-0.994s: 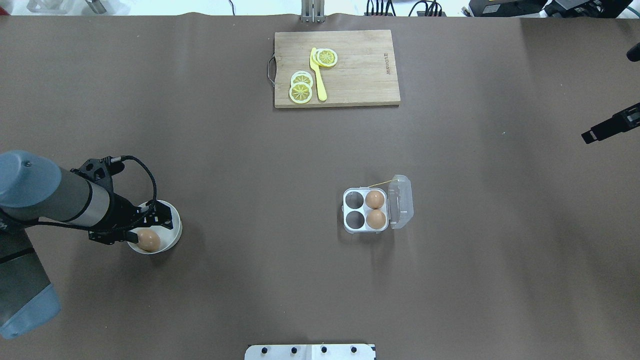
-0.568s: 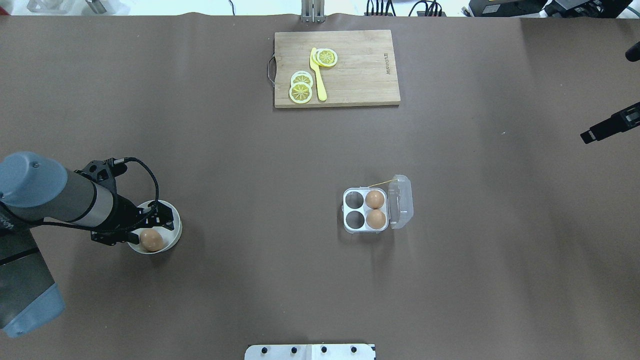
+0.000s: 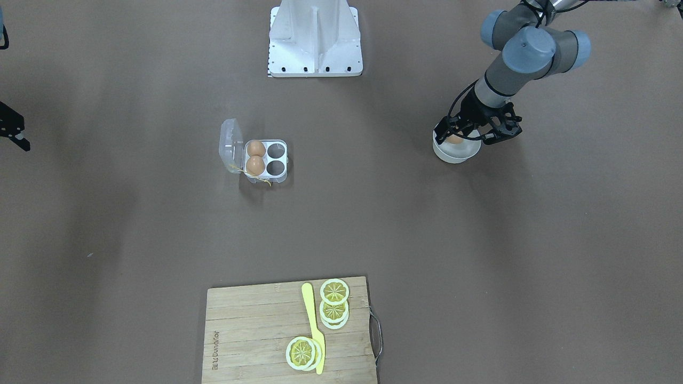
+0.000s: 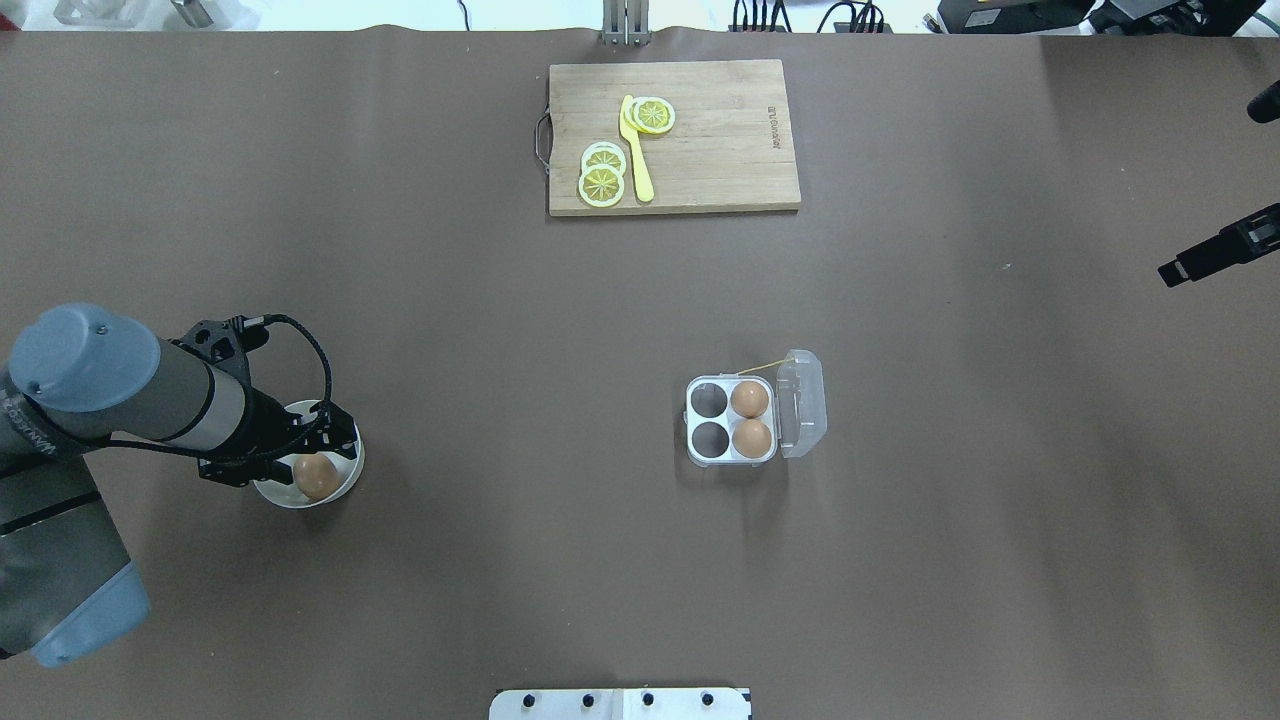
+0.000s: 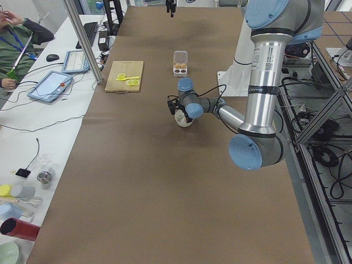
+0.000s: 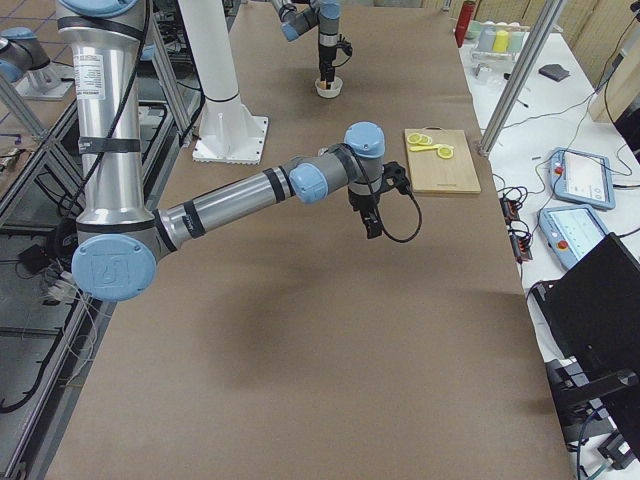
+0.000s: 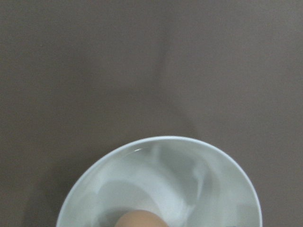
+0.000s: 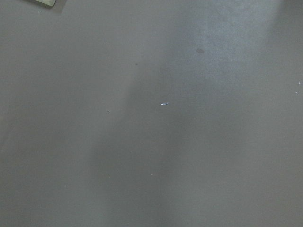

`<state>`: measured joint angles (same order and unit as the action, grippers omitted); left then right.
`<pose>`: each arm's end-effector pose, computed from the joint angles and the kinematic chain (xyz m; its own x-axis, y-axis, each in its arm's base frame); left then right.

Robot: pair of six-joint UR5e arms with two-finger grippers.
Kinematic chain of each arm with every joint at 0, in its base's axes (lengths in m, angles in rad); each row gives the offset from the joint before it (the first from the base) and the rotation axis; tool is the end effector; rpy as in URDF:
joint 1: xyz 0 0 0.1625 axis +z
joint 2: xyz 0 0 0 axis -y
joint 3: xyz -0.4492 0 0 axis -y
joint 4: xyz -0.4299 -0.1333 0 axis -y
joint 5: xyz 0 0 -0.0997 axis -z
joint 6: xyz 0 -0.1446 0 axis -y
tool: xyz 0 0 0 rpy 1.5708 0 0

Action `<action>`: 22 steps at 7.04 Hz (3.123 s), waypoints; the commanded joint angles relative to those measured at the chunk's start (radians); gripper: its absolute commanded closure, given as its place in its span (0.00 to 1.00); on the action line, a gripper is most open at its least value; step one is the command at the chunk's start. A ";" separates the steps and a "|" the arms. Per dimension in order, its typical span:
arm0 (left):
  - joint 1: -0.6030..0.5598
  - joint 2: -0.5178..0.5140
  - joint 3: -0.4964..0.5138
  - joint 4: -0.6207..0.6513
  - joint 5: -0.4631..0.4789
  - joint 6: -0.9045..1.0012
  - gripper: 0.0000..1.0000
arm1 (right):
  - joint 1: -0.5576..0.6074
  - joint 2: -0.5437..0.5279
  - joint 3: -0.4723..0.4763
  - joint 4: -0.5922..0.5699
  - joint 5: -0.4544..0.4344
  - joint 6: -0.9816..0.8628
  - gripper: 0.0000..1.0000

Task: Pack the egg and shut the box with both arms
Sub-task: 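Lower the left gripper into the bowl and close on the egg, then lift the egg with the left gripper and carry it to the egg box, then lower the egg into an empty slot and open the left gripper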

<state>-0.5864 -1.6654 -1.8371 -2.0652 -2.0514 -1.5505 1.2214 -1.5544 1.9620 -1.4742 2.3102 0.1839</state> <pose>0.4687 -0.3911 0.4667 0.5503 -0.3440 -0.7608 0.1889 0.9388 -0.2879 -0.1515 -0.5205 0.4866 0.6278 -0.3989 0.6684 0.1881 0.9110 0.3671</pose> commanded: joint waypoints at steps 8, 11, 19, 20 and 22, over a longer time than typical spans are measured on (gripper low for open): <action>-0.127 -0.011 -0.172 0.002 0.019 0.338 1.00 | 0.000 0.008 -0.003 0.000 0.000 0.006 0.00; -0.116 -0.289 -0.112 0.000 0.071 0.563 1.00 | 0.000 0.017 -0.003 0.000 0.000 0.006 0.00; 0.187 -0.529 0.327 -0.560 0.381 0.813 1.00 | 0.000 0.027 0.003 0.000 -0.003 0.017 0.01; 0.233 -0.557 0.391 -0.634 0.466 0.813 1.00 | 0.000 0.027 0.003 0.000 -0.002 0.017 0.01; 0.247 -0.626 0.481 -0.682 0.488 0.814 1.00 | 0.000 0.027 0.005 0.000 -0.003 0.017 0.01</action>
<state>-0.3503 -2.2529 -1.4062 -2.7209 -1.5813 -0.7380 1.2211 -1.5279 1.9655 -1.4741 2.3075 0.2016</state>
